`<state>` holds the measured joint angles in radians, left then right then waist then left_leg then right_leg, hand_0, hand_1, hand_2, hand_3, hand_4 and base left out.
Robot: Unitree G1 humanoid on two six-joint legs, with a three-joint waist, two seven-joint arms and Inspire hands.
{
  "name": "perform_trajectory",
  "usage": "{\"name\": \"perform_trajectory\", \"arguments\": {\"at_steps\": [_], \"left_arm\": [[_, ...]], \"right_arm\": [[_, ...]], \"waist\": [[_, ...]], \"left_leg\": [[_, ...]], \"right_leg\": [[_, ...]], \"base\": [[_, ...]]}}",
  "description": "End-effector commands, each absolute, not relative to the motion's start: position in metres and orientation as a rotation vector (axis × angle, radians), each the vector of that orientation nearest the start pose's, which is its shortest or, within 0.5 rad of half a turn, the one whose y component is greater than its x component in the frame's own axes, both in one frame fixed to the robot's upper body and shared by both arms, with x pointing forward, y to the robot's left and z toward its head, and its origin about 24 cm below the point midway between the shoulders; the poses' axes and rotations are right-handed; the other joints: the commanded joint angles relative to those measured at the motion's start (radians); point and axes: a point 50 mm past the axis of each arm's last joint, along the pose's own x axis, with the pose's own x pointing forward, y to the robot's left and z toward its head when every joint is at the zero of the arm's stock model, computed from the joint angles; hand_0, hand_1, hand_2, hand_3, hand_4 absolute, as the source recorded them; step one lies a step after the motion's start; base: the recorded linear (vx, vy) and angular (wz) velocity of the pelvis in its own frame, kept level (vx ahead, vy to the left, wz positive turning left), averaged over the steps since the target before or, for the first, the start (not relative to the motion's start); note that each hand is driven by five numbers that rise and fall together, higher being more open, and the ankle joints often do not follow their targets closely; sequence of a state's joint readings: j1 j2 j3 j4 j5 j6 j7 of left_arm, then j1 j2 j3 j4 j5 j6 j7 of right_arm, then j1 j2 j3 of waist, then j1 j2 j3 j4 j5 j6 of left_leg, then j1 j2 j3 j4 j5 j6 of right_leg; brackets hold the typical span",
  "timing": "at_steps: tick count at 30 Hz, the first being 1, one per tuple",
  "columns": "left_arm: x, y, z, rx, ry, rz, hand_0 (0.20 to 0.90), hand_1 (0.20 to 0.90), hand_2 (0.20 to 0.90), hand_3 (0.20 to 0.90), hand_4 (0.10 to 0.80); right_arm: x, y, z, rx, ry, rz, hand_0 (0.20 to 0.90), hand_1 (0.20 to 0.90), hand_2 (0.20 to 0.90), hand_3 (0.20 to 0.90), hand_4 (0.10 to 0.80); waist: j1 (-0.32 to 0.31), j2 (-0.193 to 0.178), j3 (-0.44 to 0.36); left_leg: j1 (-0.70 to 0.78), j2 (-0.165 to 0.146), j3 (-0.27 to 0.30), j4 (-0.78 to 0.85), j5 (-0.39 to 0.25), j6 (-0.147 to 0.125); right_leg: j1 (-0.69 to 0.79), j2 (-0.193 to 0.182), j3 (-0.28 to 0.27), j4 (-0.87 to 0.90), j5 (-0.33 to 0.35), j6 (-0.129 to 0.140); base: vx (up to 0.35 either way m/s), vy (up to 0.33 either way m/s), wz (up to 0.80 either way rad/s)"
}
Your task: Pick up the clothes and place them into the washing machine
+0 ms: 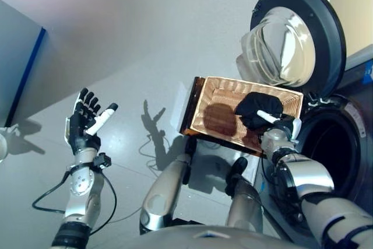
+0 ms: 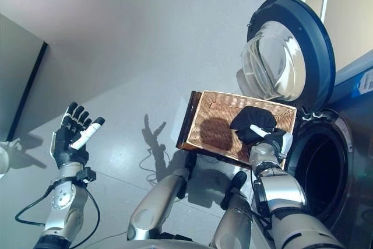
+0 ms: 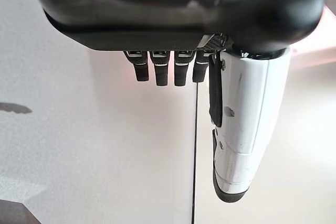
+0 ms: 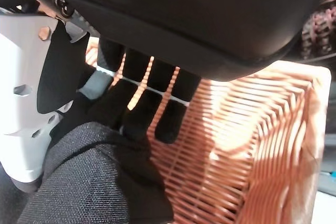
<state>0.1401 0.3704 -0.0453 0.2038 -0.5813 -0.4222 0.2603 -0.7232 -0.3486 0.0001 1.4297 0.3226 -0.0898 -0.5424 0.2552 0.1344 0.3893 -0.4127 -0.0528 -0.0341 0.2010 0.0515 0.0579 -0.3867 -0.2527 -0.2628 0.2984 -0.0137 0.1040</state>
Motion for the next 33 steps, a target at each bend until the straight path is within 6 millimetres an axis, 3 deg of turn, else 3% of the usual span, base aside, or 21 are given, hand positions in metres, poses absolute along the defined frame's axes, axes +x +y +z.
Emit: {"name": "perform_trajectory", "arguments": {"at_steps": [1,7,9,15,21,24,27,31,33], "left_arm": [[0.204,0.268,0.041,-0.192,-0.216,0.453,0.900,0.900,0.900,0.900,0.800],[0.204,0.269,0.040,-0.200,-0.217,0.474,0.900,0.900,0.900,0.900,0.800],[0.206,0.267,0.040,-0.207,-0.223,0.482,0.900,0.900,0.900,0.900,0.800],[0.207,0.260,0.034,-0.234,-0.216,0.502,0.900,0.900,0.900,0.900,0.800],[0.204,0.249,0.025,-0.275,-0.186,0.493,0.900,0.900,0.900,0.900,0.800],[0.201,0.236,0.015,-0.308,-0.143,0.465,0.900,0.900,0.900,0.900,0.800],[0.201,0.232,0.011,-0.317,-0.128,0.455,0.900,0.900,0.900,0.900,0.800],[0.198,0.213,0.003,-0.350,-0.083,0.384,0.900,0.900,0.900,0.900,0.800],[0.197,0.211,0.003,-0.352,-0.078,0.374,0.900,0.900,0.900,0.900,0.800]], "right_arm": [[0.323,-0.284,0.014,-0.151,0.371,-0.853,0.200,0.200,0.200,0.200,0.300],[0.330,-0.262,0.015,-0.010,0.292,-0.838,0.200,0.200,0.200,0.200,0.300],[0.331,-0.247,0.014,0.123,0.229,-0.814,0.200,0.200,0.200,0.200,0.300],[0.317,-0.229,0.017,0.507,0.032,-0.783,0.200,0.200,0.200,0.200,0.300],[0.301,-0.223,0.029,0.708,-0.143,-0.740,0.200,0.200,0.200,0.200,0.300],[0.293,-0.230,0.037,0.832,-0.261,-0.817,0.200,0.200,0.200,0.200,0.300],[0.290,-0.233,0.039,0.878,-0.295,-0.848,0.200,0.200,0.200,0.200,0.300],[0.286,-0.242,0.044,0.968,-0.359,-0.996,0.200,0.200,0.200,0.200,0.300],[0.286,-0.246,0.045,0.975,-0.364,-1.024,0.200,0.200,0.200,0.200,0.300]], "waist": [[-0.013,-0.014,-0.071],[-0.028,-0.007,-0.071],[-0.034,-0.002,-0.072],[-0.068,0.025,-0.079],[-0.110,0.077,-0.083],[-0.132,0.117,-0.092],[-0.138,0.131,-0.094],[-0.164,0.194,-0.106],[-0.170,0.204,-0.106]], "left_leg": [[-0.090,-0.001,-0.018,0.013,0.022,-0.067],[-0.088,0.001,-0.009,0.009,0.023,-0.067],[-0.087,0.003,-0.004,0.010,0.021,-0.067],[-0.053,0.001,0.014,0.007,0.012,-0.063],[-0.008,0.004,0.047,-0.013,0.014,-0.058],[0.020,0.005,0.066,-0.027,0.011,-0.054],[0.027,0.005,0.072,-0.033,0.011,-0.054],[0.049,-0.003,0.089,-0.054,0.007,-0.051],[0.050,-0.004,0.093,-0.056,0.007,-0.051]], "right_leg": [[0.010,-0.016,0.028,0.007,-0.024,-0.017],[0.005,-0.015,0.041,0.012,-0.024,-0.017],[0.004,-0.016,0.046,0.014,-0.024,-0.016],[0.026,-0.022,0.073,0.011,-0.024,-0.010],[0.050,-0.021,0.104,-0.022,-0.010,0.000],[0.058,-0.021,0.129,-0.039,-0.006,0.006],[0.063,-0.022,0.133,-0.046,-0.004,0.008],[0.058,-0.020,0.161,-0.057,-0.007,0.013],[0.053,-0.020,0.165,-0.056,-0.008,0.015]], "base": [[0.000,0.000,0.00],[0.000,0.005,-0.02],[0.002,0.018,-0.08],[0.010,0.036,-0.09],[-0.002,0.066,-0.22],[0.009,0.053,-0.31],[0.016,0.032,-0.21],[0.022,0.038,-0.18],[0.005,0.031,-0.19]]}}
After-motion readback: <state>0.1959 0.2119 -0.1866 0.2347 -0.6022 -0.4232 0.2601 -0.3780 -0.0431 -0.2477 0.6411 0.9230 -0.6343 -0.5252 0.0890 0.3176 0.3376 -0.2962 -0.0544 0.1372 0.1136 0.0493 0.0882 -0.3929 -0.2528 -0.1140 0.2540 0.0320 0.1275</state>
